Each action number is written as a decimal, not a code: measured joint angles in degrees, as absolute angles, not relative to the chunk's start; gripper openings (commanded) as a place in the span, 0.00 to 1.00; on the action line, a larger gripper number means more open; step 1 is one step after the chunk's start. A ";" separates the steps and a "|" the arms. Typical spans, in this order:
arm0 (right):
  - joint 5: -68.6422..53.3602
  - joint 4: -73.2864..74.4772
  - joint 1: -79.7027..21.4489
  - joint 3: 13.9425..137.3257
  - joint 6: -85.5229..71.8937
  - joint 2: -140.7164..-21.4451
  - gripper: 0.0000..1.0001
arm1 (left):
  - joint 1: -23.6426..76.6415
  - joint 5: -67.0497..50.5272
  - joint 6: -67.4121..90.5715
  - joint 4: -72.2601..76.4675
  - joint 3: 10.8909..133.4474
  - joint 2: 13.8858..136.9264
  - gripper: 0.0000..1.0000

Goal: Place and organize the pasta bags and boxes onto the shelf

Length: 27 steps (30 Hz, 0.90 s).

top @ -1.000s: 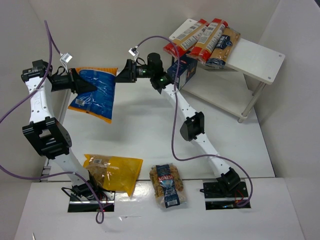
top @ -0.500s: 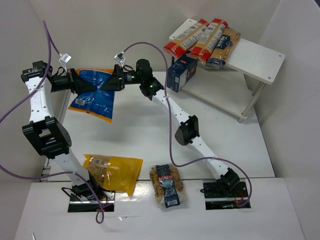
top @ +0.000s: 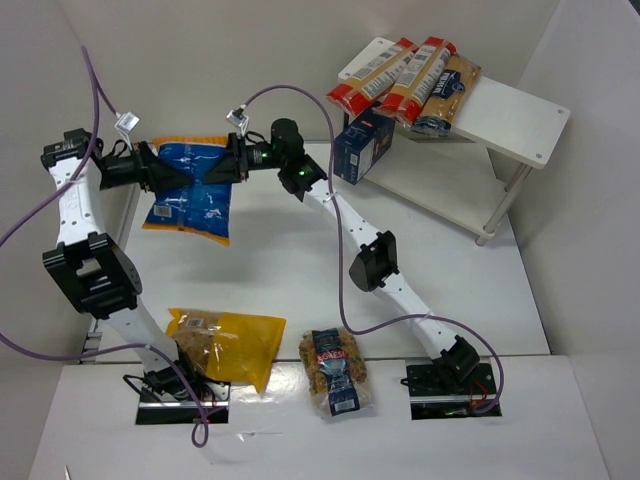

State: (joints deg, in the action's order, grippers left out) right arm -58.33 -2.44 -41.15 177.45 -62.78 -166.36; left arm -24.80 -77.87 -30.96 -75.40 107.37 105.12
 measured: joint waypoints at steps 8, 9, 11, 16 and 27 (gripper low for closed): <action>-59.96 11.84 -41.30 177.29 -50.28 -164.53 0.00 | -36.07 -81.93 -34.41 -74.98 98.19 103.81 0.93; -60.20 14.20 -41.32 177.10 -48.88 -163.72 0.00 | -37.67 -82.17 -34.89 -74.72 96.84 103.77 0.93; -60.66 17.26 -41.32 176.96 -47.16 -162.10 0.00 | -39.72 -82.39 -36.10 -74.72 94.24 103.59 0.94; -62.48 18.46 -41.32 176.99 -46.46 -156.27 0.00 | -40.99 -82.46 -39.00 -74.81 89.08 102.37 0.94; -65.23 17.85 -40.47 176.99 -45.78 -149.56 0.00 | -46.26 -82.96 -44.27 -74.67 81.01 99.79 0.91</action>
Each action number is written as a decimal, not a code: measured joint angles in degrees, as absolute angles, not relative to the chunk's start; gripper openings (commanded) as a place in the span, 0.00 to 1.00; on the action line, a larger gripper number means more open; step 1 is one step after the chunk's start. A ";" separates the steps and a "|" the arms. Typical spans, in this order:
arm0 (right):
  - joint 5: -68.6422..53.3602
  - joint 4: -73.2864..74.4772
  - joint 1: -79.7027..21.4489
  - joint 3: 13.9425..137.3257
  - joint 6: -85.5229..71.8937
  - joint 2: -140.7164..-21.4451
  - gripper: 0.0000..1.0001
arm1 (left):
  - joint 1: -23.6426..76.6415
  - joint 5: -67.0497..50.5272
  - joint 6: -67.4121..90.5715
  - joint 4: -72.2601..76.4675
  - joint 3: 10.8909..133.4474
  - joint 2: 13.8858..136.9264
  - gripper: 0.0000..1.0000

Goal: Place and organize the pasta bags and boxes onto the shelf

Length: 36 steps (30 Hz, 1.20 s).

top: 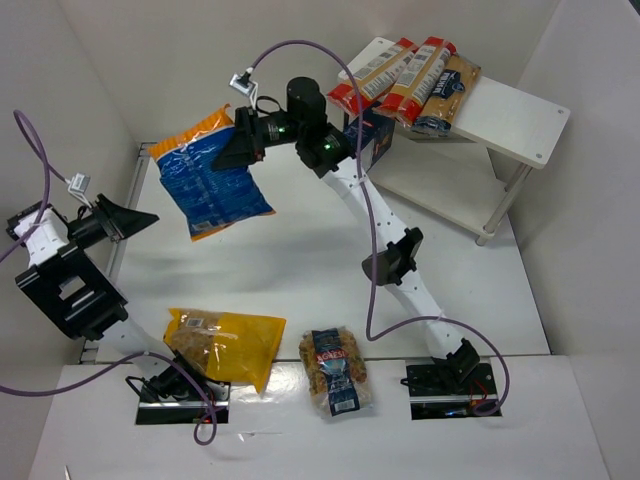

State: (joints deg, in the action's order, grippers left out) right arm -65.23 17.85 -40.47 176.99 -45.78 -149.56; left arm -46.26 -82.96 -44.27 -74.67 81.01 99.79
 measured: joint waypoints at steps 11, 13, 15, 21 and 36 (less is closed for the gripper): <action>-61.41 25.80 -36.40 176.96 -36.97 -139.76 0.00 | -46.15 -82.94 -48.12 -74.76 75.55 99.79 0.88; -59.96 27.79 -34.92 176.96 -34.61 -136.22 0.00 | -46.15 -82.81 -48.42 -74.78 74.96 99.77 0.88; -57.89 30.24 -33.12 176.99 -31.42 -132.29 0.00 | -46.15 -82.70 -49.15 -74.76 74.30 99.77 0.88; -47.24 37.19 -28.40 177.47 -18.65 -122.61 0.00 | -46.13 -82.13 -50.63 -74.78 73.12 99.39 0.88; -8.75 52.53 -26.83 177.93 8.82 -118.41 0.00 | -43.83 -80.49 -53.67 -74.78 71.94 98.70 0.88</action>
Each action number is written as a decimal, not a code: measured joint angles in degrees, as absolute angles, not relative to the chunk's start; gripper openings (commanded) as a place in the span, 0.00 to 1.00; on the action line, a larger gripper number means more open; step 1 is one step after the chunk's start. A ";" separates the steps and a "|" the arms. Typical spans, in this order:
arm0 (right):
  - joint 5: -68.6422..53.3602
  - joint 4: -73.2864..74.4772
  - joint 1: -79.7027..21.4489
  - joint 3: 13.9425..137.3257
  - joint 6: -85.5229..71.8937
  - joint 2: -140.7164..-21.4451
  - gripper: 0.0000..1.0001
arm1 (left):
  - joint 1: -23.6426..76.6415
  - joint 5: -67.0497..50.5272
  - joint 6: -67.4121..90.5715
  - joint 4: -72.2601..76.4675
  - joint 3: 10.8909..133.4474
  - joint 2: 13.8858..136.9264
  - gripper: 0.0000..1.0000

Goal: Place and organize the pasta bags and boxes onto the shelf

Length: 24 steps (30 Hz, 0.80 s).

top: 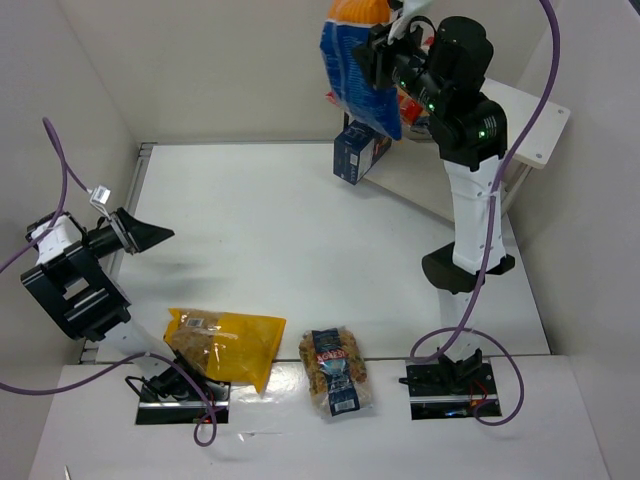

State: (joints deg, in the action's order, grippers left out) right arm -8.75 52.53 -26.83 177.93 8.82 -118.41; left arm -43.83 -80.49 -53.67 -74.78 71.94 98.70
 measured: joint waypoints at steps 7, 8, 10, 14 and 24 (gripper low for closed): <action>8.84 52.90 -27.29 177.71 19.40 -116.97 0.00 | -43.83 -80.18 -53.93 -74.76 71.46 98.70 0.88; 11.03 52.88 -27.53 177.71 21.10 -116.53 0.00 | -43.83 -80.18 -54.00 -74.76 71.46 98.70 0.88; 15.20 52.80 -28.27 177.73 24.14 -115.57 0.00 | -43.83 -80.18 -54.19 -74.72 71.37 98.54 0.88; 23.66 52.80 -29.69 177.75 29.61 -113.99 0.00 | -43.68 -80.07 -55.33 -74.81 70.81 97.23 0.89; 44.62 53.30 -30.89 177.80 37.76 -113.71 0.00 | -42.96 -79.99 -56.10 -74.78 70.48 95.46 0.89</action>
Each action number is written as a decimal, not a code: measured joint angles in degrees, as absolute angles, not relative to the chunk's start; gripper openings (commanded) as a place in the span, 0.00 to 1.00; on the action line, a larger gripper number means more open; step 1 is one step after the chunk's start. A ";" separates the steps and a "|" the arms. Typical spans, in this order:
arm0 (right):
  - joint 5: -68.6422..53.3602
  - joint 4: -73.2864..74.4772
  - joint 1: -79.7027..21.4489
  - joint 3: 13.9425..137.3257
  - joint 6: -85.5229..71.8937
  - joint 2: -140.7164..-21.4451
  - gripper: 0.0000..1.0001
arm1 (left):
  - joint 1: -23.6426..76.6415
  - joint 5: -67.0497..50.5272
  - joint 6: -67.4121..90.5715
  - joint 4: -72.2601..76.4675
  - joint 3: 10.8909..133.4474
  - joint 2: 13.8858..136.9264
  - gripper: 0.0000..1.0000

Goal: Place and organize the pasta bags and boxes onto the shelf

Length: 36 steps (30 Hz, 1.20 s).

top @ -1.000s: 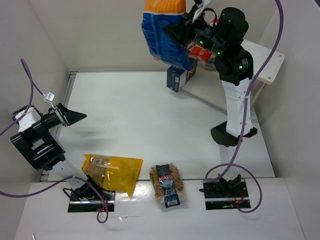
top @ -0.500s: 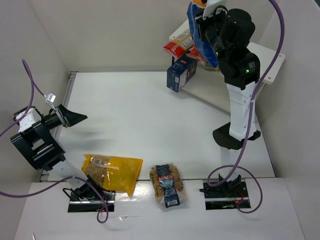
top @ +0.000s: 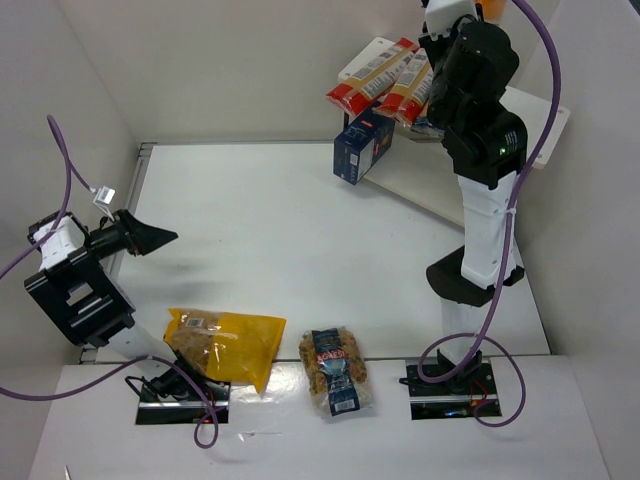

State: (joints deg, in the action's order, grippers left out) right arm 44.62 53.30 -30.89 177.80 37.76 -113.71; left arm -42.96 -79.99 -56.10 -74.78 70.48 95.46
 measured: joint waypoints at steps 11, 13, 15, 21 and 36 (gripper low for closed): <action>56.90 56.31 -28.62 177.82 43.31 -113.49 0.00 | -42.96 -79.96 -56.88 -74.76 70.43 95.44 0.89; 57.21 58.30 -26.48 177.82 43.09 -113.49 0.00 | -42.96 -79.96 -56.88 -74.76 70.43 95.39 0.89; 57.52 60.84 -24.08 177.80 42.87 -113.49 0.00 | -42.96 -79.96 -56.86 -74.76 70.43 95.24 0.89; 58.00 66.65 -19.31 177.82 42.35 -113.54 0.00 | -42.96 -79.94 -56.86 -74.76 70.43 94.70 0.89; 55.02 67.31 -11.94 177.86 43.81 -118.45 0.00 | -42.96 -79.92 -56.84 -74.76 70.37 93.97 0.89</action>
State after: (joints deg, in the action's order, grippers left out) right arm 55.02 67.31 -11.94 177.86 43.81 -118.45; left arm -42.96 -79.92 -56.84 -74.76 70.37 93.97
